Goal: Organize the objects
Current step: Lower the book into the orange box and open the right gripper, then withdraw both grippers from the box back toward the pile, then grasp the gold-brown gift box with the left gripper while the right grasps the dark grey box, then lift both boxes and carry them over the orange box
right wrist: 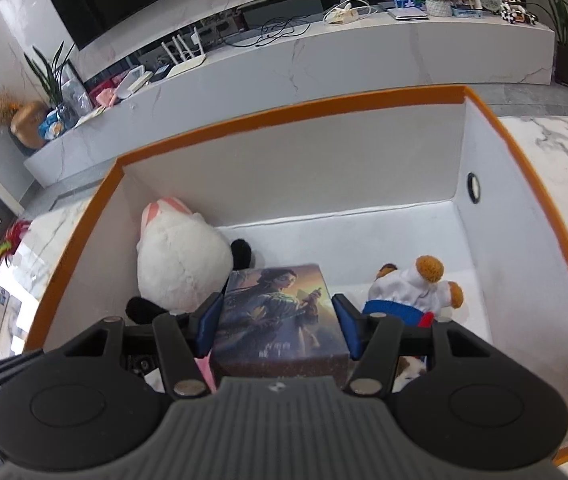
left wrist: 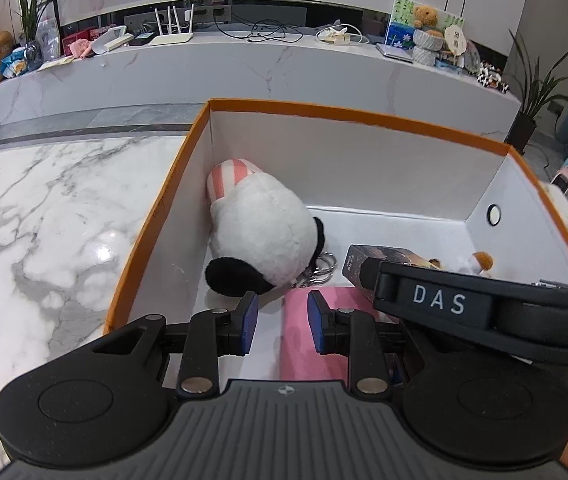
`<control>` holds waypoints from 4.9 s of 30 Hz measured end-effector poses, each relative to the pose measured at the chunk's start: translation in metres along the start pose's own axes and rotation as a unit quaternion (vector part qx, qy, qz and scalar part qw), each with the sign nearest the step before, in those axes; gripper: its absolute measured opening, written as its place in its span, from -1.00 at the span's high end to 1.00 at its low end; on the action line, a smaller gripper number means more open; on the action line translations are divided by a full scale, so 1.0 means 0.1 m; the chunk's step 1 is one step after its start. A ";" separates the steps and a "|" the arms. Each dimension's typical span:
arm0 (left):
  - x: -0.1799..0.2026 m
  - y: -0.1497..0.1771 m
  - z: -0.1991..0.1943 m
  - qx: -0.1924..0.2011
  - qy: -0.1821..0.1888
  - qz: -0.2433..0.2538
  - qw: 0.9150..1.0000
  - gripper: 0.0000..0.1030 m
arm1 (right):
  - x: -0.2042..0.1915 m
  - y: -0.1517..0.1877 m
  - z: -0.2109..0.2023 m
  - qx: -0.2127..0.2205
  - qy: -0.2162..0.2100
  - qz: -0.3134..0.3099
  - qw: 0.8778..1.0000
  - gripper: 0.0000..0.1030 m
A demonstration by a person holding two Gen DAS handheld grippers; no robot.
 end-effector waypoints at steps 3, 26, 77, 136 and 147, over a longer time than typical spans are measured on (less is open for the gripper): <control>-0.02 0.02 0.01 -0.003 -0.008 0.006 1.000 0.42 | -0.04 0.02 0.04 -0.006 -0.001 -0.001 1.000 -0.16; 0.00 0.06 0.00 -0.007 -0.005 0.026 1.000 -0.12 | -0.14 -0.04 -0.05 0.012 0.025 -0.028 0.999 -0.74; -0.27 0.65 -1.04 -0.008 0.055 0.067 0.996 -0.40 | 0.30 0.31 -1.95 0.089 0.033 -0.071 0.993 -0.95; -0.53 1.12 -0.37 -0.095 0.061 0.099 0.989 -0.41 | 0.22 1.38 -0.95 -0.031 -0.035 -0.288 0.957 -0.79; -0.50 1.13 -0.39 -0.105 0.058 0.089 0.989 -0.37 | 0.24 1.32 -1.00 -0.041 -0.034 -0.238 0.970 -0.52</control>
Point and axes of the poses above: each gripper's, at about its wrist camera, not at the fingertips, and z roughly the way its jaws point, x to its right, y to its underside, the point moved 8 cm from there along z, roughly the way its jaws point, and after that the axes turned 12 degrees about x, right-handed, at the moved point
